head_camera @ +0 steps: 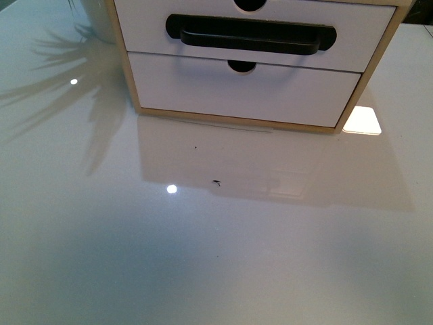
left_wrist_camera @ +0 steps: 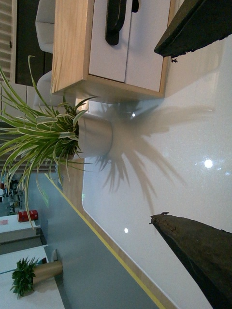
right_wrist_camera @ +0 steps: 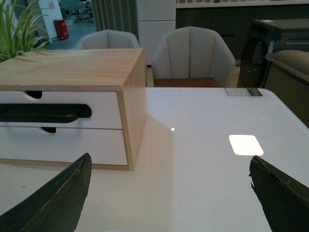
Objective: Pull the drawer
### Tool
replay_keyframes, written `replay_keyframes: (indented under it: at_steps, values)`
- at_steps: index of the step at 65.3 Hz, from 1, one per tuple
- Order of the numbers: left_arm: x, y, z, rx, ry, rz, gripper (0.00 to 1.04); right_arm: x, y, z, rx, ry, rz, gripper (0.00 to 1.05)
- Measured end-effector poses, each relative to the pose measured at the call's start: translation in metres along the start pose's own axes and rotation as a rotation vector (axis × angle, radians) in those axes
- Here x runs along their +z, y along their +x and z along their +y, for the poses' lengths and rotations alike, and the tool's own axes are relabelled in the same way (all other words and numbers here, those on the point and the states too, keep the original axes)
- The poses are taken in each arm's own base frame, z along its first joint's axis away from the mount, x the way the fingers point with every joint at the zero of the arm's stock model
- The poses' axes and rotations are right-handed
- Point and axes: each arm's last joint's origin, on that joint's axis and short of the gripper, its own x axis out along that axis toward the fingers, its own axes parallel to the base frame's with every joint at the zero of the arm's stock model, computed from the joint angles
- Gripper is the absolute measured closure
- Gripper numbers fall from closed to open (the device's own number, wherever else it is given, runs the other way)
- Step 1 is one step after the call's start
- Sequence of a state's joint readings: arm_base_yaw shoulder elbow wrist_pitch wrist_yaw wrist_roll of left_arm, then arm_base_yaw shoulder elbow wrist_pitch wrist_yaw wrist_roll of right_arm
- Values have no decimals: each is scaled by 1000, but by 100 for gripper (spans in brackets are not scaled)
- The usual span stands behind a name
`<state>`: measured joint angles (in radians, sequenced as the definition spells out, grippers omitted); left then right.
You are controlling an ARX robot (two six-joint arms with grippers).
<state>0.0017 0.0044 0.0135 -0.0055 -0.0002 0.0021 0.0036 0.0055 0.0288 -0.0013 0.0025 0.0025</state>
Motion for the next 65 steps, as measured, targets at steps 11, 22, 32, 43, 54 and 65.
replay_keyframes:
  at_steps: [11,22,32,43,54,65]
  values:
    - [0,0,0,0,0,0,7,0,0,0,0,0,0,9]
    - [0,0,0,0,0,0,7,0,0,0,0,0,0,9]
    - [0,0,0,0,0,0,7,0,0,0,0,0,0,9]
    - [0,0,0,0,0,0,7,0,0,0,0,0,0,9]
    - [0,0,0,0,0,0,7,0,0,0,0,0,0,9]
    - [0,0,0,0,0,0,7,0,0,0,0,0,0,9]
